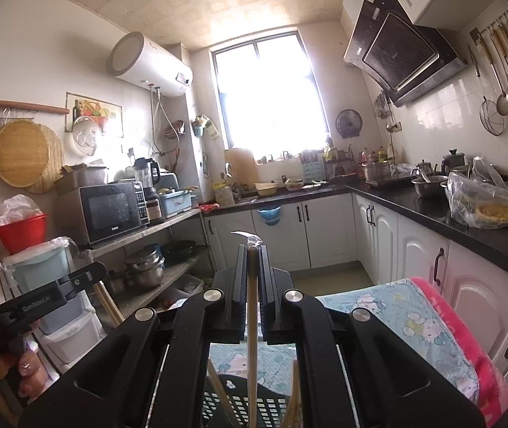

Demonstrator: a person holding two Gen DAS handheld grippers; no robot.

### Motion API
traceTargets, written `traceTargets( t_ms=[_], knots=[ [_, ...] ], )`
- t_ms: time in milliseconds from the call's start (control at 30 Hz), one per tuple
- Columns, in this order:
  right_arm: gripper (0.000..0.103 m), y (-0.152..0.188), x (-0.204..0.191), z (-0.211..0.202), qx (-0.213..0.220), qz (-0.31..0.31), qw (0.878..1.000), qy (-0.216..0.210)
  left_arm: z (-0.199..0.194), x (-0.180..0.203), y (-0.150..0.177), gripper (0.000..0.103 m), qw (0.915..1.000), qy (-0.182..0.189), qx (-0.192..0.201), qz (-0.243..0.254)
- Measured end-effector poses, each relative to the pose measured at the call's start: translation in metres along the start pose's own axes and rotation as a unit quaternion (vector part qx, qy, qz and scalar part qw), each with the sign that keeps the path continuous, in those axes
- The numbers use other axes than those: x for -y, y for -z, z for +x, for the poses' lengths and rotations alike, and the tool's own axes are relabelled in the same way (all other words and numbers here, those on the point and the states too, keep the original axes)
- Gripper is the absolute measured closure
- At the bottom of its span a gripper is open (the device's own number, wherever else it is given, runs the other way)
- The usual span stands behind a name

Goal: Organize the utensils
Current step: 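Lower the chopstick into the caddy and open the left gripper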

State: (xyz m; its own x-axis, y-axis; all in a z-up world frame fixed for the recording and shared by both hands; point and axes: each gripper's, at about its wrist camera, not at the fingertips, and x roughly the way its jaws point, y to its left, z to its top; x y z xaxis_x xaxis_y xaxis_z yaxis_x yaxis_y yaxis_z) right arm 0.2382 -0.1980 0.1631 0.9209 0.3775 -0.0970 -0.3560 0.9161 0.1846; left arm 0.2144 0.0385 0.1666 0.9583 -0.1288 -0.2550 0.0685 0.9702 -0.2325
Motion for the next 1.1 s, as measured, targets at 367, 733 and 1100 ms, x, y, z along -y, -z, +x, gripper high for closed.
traceTargets(
  t_ms=[367,733,1100],
  knots=[
    [0.097,0.022,0.012,0.018,-0.020,0.013,1.000,0.007,0.019,-0.001,0.017,0.100,0.9997,0.001,-0.025,-0.005],
    [0.097,0.040,0.013,0.027,-0.039,0.019,0.999,0.007,0.032,-0.006,0.031,0.100,0.9990,-0.001,-0.044,-0.006],
    [0.097,0.051,0.015,0.033,-0.059,0.024,0.998,0.011,0.041,-0.008,0.044,0.100,0.9979,-0.002,-0.064,-0.008]
  ],
)
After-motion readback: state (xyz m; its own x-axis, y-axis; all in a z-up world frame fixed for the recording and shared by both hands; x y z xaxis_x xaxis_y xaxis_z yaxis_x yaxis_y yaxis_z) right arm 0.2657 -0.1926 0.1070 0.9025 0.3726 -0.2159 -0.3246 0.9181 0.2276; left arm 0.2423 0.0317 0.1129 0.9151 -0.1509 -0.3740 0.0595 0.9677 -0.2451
